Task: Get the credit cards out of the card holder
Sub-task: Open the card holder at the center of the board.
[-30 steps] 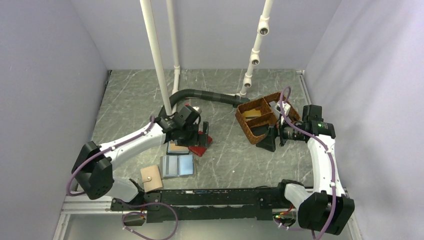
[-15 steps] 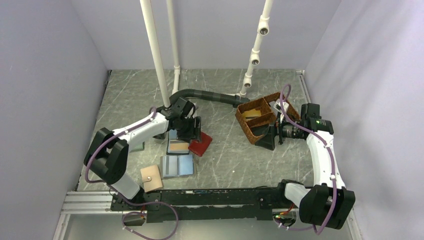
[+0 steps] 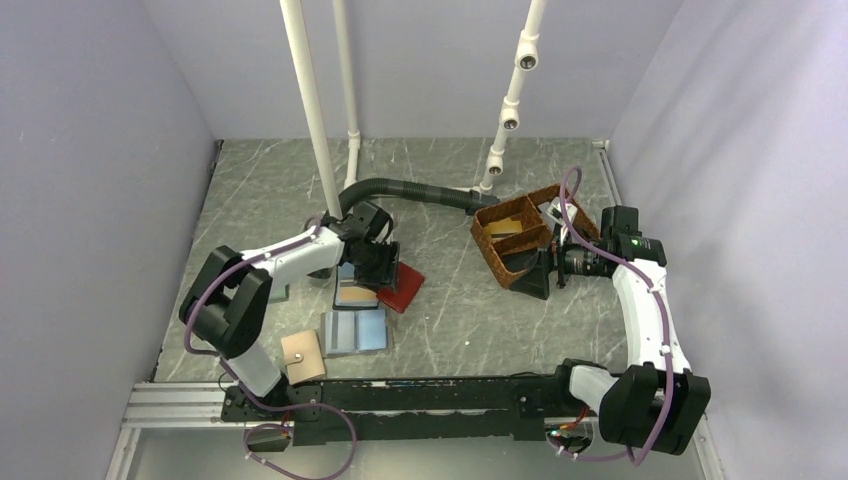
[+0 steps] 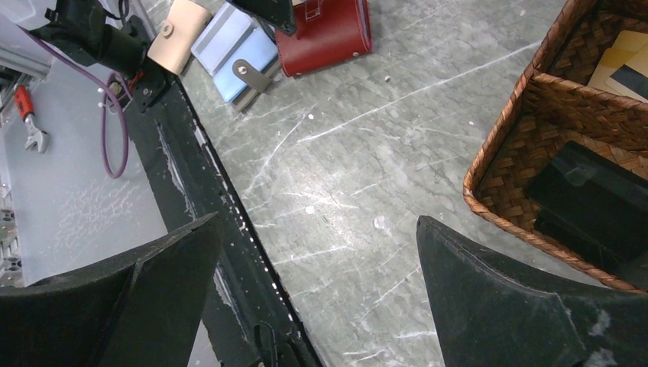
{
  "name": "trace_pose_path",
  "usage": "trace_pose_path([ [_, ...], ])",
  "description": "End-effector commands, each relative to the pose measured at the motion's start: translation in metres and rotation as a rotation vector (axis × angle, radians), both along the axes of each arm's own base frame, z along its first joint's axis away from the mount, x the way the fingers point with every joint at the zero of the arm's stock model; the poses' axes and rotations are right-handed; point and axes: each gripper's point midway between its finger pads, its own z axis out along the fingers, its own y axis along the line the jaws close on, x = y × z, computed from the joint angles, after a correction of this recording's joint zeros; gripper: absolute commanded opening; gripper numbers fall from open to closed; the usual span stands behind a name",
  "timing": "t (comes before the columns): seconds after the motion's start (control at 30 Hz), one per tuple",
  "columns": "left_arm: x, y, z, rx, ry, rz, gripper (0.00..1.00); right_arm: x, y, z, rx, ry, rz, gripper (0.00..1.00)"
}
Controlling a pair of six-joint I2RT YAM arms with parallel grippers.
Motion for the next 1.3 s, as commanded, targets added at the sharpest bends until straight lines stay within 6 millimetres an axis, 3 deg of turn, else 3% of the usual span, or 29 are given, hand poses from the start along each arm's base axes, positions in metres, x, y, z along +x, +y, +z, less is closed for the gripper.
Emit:
trace_pose_path([
  [0.0, -0.002, -0.003, -0.015, -0.021, 0.017, 0.002, 0.54, 0.004, 0.002, 0.005, 0.017, -0.036, 0.02, 1.0],
  [0.07, -0.003, -0.001, -0.018, -0.013, 0.019, 0.013, 0.5, 0.005, 0.002, 0.005, 0.016, -0.034, 0.018, 1.0],
  [0.23, -0.003, -0.005, -0.009, -0.048, -0.008, 0.011, 0.02, 0.005, 0.001, 0.005, 0.011, -0.034, 0.015, 1.0],
  [0.27, -0.003, -0.008, -0.002, -0.069, -0.024, 0.004, 0.0, 0.005, 0.001, 0.005, 0.011, -0.035, 0.015, 1.0],
  [0.4, -0.006, -0.029, 0.027, -0.12, -0.109, -0.053, 0.0, 0.004, 0.002, 0.006, 0.013, -0.037, 0.022, 1.0],
  [0.6, -0.004, -0.042, 0.057, 0.149, -0.256, -0.046, 0.0, 0.004, 0.002, 0.005, -0.008, -0.039, 0.043, 1.0],
  [0.77, -0.01, -0.049, 0.067, 0.417, -0.356, -0.071, 0.0, 0.004, 0.003, 0.003, -0.017, -0.04, 0.048, 1.0],
  [0.83, -0.015, -0.057, 0.062, 0.513, -0.383, -0.109, 0.0, 0.005, 0.003, 0.003, -0.014, -0.038, 0.047, 1.0],
  [0.93, -0.023, -0.065, 0.038, 0.646, -0.369, -0.16, 0.0, 0.005, 0.003, 0.003, -0.013, -0.035, 0.046, 1.0],
  [1.07, -0.026, -0.052, 0.024, 0.905, -0.381, -0.164, 0.0, 0.004, 0.003, 0.003, -0.019, -0.037, 0.047, 1.0],
  [1.13, -0.033, -0.059, 0.018, 0.906, -0.363, -0.209, 0.0, 0.004, 0.003, 0.002, -0.021, -0.035, 0.045, 1.0],
  [1.27, -0.046, -0.09, 0.019, 0.707, -0.359, -0.262, 0.0, 0.004, 0.002, 0.002, -0.024, -0.033, 0.045, 1.0],
])
